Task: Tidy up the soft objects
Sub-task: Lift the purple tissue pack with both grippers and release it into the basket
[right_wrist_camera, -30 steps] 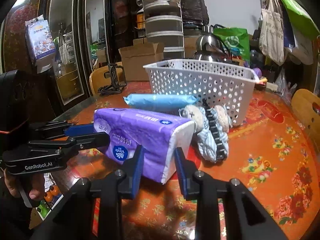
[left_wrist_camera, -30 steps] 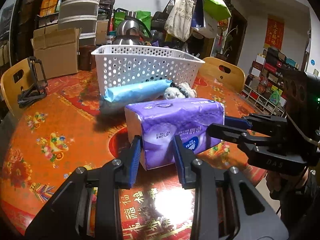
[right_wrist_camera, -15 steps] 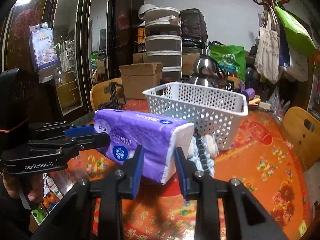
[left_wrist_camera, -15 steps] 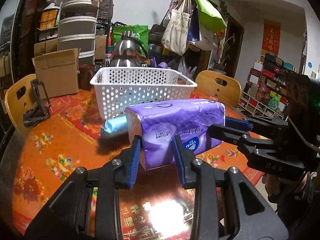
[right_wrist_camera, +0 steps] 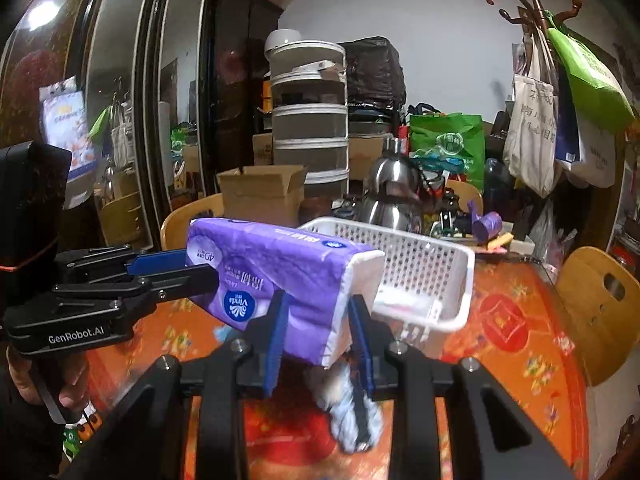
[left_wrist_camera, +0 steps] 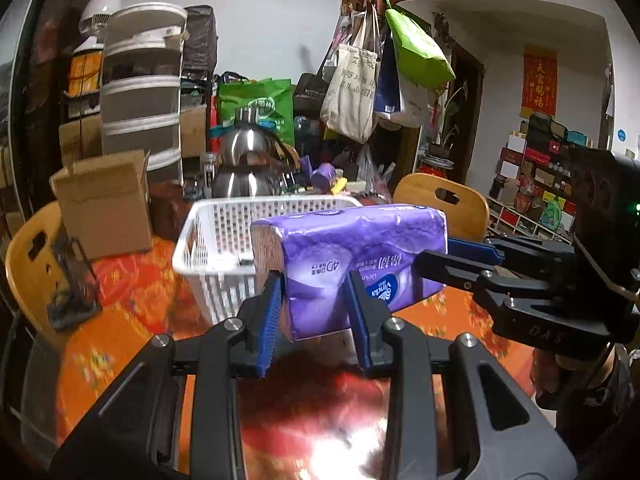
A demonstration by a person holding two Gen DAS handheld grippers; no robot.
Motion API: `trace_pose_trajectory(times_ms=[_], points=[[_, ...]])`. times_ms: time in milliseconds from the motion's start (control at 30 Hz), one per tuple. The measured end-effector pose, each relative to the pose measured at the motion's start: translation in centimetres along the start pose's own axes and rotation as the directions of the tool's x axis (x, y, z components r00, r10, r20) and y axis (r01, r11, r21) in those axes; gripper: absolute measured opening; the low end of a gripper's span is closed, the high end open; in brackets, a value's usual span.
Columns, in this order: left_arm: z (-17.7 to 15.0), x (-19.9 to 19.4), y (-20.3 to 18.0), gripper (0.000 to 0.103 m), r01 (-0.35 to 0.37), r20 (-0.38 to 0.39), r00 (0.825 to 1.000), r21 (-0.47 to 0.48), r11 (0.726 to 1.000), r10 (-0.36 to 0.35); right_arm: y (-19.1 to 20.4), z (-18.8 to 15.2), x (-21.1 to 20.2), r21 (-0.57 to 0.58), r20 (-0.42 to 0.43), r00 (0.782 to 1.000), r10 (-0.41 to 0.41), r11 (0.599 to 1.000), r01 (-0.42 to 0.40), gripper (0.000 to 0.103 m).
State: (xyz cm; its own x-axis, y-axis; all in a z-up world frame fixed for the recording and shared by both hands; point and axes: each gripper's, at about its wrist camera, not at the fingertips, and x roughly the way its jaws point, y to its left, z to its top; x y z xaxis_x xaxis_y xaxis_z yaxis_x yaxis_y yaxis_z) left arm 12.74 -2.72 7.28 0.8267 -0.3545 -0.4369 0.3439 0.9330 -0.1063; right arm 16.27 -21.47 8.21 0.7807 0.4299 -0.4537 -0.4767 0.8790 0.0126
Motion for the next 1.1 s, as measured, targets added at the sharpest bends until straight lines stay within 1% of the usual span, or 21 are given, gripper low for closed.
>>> trace_pose_trajectory(times_ms=[100,167,300,367,467,567,633,667,700,733,767,800,833,867,900,933,1000,1033,1100], points=[[2.7,1.7,0.3,0.029,-0.01,-0.002,1.0,0.011,1.0,0.01,-1.4,2.3,1.5,0.007,-0.007,1.0,-0.01,1.0,0.01,0.029],[4.7,3.4,0.7,0.029,-0.015,-0.01,1.0,0.013,1.0,0.015,-2.4,3.5,2.5,0.012,-0.009,1.0,-0.013,1.0,0.013,0.029],[7.3,6.8,1.8,0.03,-0.016,-0.03,0.999,-0.003,1.0,0.016,-4.7,5.6,5.5,0.044,-0.03,0.999,-0.01,0.999,0.012,0.029],[8.5,9.1,2.7,0.03,-0.015,-0.047,0.999,-0.019,1.0,0.014,-5.6,6.2,6.8,0.05,-0.039,0.999,-0.012,0.999,0.014,0.029],[9.5,12.5,4.2,0.03,0.001,-0.082,0.997,-0.047,0.999,-0.005,-7.1,6.8,9.4,0.061,-0.065,0.998,-0.014,0.998,0.018,0.029],[9.9,15.2,5.6,0.03,0.011,-0.117,0.993,-0.085,0.996,-0.021,-8.1,7.1,11.6,0.077,-0.087,0.996,-0.016,0.997,0.022,0.029],[9.9,16.8,6.5,0.031,0.003,-0.14,0.99,-0.111,0.994,-0.019,-8.5,7.1,13.0,0.072,-0.104,0.994,-0.018,0.997,0.026,0.029],[9.9,17.4,6.8,0.031,-0.011,-0.143,0.99,-0.119,0.993,-0.006,-8.6,7.1,13.5,0.075,-0.112,0.994,-0.008,0.997,0.016,0.029],[9.9,18.0,7.2,0.034,-0.028,-0.144,0.99,-0.131,0.991,0.009,-8.7,6.9,14.3,0.079,-0.124,0.992,0.01,0.997,0.0,0.029],[10.0,18.6,7.8,0.043,-0.037,-0.148,0.989,-0.154,0.987,0.014,-8.8,6.8,14.8,0.076,-0.134,0.991,0.009,0.997,0.001,0.029],[9.9,19.0,8.6,0.052,-0.049,-0.145,0.989,-0.186,0.981,0.022,-9.1,6.6,15.6,0.073,-0.159,0.987,-0.012,0.997,0.023,0.029],[9.6,19.5,9.6,0.07,-0.089,-0.164,0.985,-0.229,0.969,0.052,-9.4,6.3,15.8,0.081,-0.178,0.983,-0.033,0.996,0.048,0.029],[9.3,19.8,10.4,0.079,-0.107,-0.175,0.982,-0.249,0.963,0.063,-10.2,6.0,16.1,0.119,-0.193,0.98,-0.05,0.99,0.074,0.03],[8.9,19.9,11.0,0.079,-0.118,-0.182,0.981,-0.25,0.961,0.073,-11.0,5.6,16.1,0.159,-0.199,0.979,-0.046,0.984,0.078,0.032],[8.5,19.9,11.5,0.079,-0.127,-0.188,0.979,-0.237,0.963,0.083,-11.6,5.4,15.9,0.179,-0.198,0.979,-0.044,0.981,0.081,0.043],[8.2,19.9,11.7,0.079,-0.129,-0.192,0.978,-0.227,0.965,0.085,-11.9,5.2,15.6,0.183,-0.192,0.98,-0.057,0.979,0.093,0.06],[7.5,19.8,12.0,0.079,-0.133,-0.211,0.974,-0.217,0.967,0.087,-12.0,4.8,14.9,0.165,-0.178,0.979,-0.103,0.977,0.133,0.075],[7.2,19.9,12.1,0.079,-0.133,-0.218,0.972,-0.217,0.967,0.084,-12.0,4.7,14.8,0.162,-0.178,0.978,-0.108,0.977,0.138,0.075],[6.7,19.7,11.9,0.079,-0.123,-0.224,0.972,-0.205,0.971,0.076,-11.7,4.5,14.6,0.172,-0.188,0.978,-0.089,0.977,0.122,0.075]])
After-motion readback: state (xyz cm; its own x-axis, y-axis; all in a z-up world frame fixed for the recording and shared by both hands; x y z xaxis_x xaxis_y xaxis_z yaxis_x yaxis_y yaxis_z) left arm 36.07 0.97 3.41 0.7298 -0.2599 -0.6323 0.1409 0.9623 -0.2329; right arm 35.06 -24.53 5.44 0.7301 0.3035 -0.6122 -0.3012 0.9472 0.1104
